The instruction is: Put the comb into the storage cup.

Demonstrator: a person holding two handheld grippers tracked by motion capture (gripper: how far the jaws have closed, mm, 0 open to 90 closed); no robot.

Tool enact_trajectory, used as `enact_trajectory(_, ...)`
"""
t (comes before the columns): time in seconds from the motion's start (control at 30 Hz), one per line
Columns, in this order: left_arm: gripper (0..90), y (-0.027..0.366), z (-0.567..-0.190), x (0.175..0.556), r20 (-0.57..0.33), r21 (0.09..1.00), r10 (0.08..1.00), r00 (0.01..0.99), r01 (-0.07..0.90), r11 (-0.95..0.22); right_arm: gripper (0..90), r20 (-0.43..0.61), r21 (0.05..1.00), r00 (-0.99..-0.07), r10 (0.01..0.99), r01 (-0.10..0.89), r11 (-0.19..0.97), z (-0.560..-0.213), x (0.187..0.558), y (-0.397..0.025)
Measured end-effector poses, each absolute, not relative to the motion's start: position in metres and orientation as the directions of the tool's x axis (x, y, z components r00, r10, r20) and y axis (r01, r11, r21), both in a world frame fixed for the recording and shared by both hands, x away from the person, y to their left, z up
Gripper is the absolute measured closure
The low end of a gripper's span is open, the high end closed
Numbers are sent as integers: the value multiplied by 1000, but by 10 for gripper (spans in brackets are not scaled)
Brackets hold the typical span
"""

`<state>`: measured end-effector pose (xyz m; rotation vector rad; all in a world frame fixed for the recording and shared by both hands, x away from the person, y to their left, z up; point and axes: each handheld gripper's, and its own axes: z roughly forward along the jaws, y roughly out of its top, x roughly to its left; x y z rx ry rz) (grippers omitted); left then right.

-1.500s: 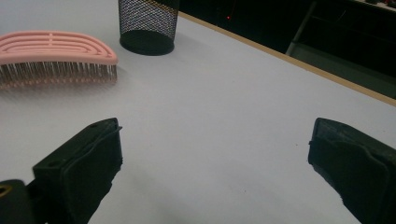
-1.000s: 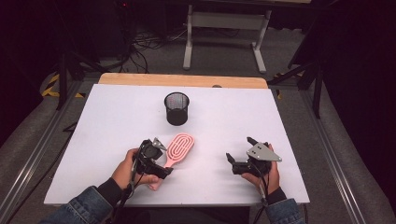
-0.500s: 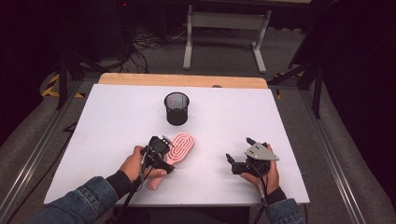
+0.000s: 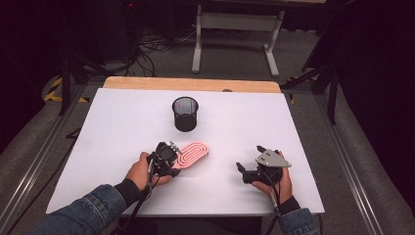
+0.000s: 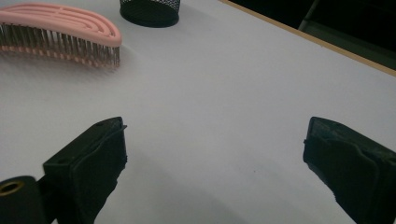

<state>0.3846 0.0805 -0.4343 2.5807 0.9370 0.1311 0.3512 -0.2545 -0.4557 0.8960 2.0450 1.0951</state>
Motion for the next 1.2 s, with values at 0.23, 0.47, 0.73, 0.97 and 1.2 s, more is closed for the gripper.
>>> enact_trajectory(0.23, 698, 85, -437, 381, -7, 433, 590, 808, 534, -726, 66, -214, 865, -570, 793, 267, 426, -457, 351, -254)
enact_trajectory(0.47, 703, 89, -439, 378, 36, 472, 579, 815, 496, -729, 66, -215, 865, -581, 785, 261, 429, -457, 351, -252)
enact_trajectory(0.73, 707, 101, -440, 375, 96, 551, 590, 802, 451, -703, 66, -215, 860, -588, 780, 265, 437, -458, 351, -251)
enact_trajectory(0.97, 709, 105, -439, 371, 124, 610, 597, 792, 414, -676, 68, -218, 863, -591, 777, 256, 436, -457, 351, -249)
enact_trajectory(1.2, 712, 105, -443, 369, 151, 646, 600, 785, 382, -661, 62, -164, 893, -603, 781, 246, 377, -451, 353, -243)
